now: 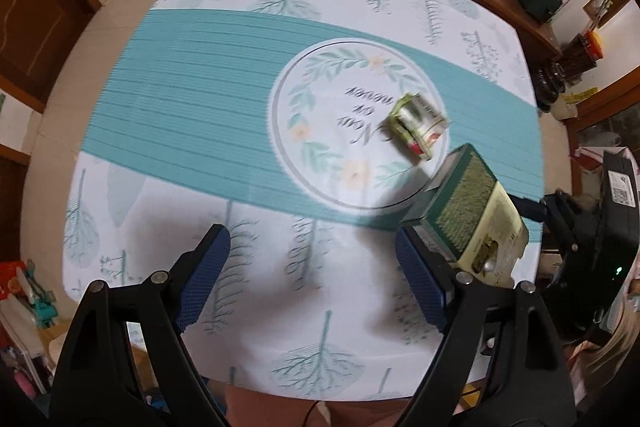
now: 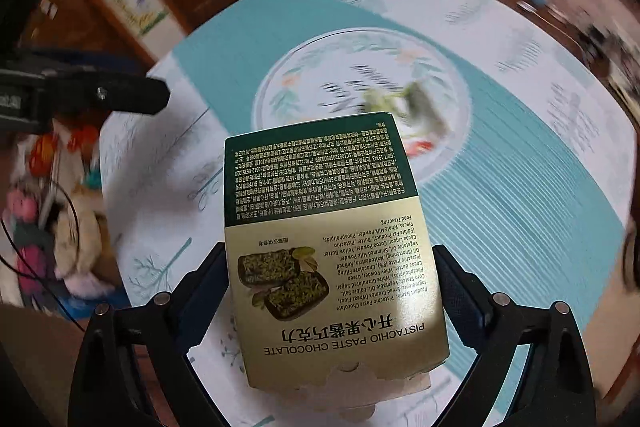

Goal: Collect trash
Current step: 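Grasp the pistachio chocolate box with the right tool and lift it, then grasp the green snack wrapper with the left tool while the right tool holds the box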

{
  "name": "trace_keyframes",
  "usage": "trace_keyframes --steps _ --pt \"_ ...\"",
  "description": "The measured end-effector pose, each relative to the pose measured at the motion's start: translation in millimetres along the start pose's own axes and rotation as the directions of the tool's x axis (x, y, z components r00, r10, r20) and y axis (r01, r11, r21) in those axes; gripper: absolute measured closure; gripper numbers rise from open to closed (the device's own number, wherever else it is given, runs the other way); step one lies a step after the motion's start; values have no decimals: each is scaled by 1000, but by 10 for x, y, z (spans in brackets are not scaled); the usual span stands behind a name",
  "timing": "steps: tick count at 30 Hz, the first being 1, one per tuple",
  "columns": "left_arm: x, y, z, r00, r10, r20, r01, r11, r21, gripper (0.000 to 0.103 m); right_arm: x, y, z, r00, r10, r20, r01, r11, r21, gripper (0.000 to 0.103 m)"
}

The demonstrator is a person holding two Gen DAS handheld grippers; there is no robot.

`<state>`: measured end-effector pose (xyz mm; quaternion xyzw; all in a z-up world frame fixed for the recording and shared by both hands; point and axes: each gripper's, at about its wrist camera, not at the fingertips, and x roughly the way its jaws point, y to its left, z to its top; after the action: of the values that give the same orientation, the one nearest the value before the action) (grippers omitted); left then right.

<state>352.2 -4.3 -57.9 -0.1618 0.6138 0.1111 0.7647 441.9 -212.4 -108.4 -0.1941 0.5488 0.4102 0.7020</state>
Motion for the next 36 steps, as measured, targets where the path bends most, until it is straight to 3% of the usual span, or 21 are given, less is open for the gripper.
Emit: trace_keyframes --steps 3,8,15,20,30,36 --pt "69 -115 122 999 -40 -11 40 999 -4 21 -163 -219 -142 999 -19 38 14 992 124 7" --pt "294 -363 335 995 -95 -39 94 995 -26 21 -380 -630 -351 988 -120 95 86 951 298 7" --pt "690 -652 632 985 -157 -68 143 972 -186 21 -391 -1013 -433 968 -201 147 112 879 464 7" --pt "952 -778 765 988 -115 -99 82 953 -292 20 -330 -1240 -496 969 -177 170 63 850 523 7" --pt "1303 -847 884 992 -45 -122 -13 897 -443 20 -228 -1185 -475 970 -162 182 34 829 558 7" --pt "1504 -839 909 984 -23 -179 -69 868 -491 21 -193 -1160 -499 971 -153 182 25 829 559 7"
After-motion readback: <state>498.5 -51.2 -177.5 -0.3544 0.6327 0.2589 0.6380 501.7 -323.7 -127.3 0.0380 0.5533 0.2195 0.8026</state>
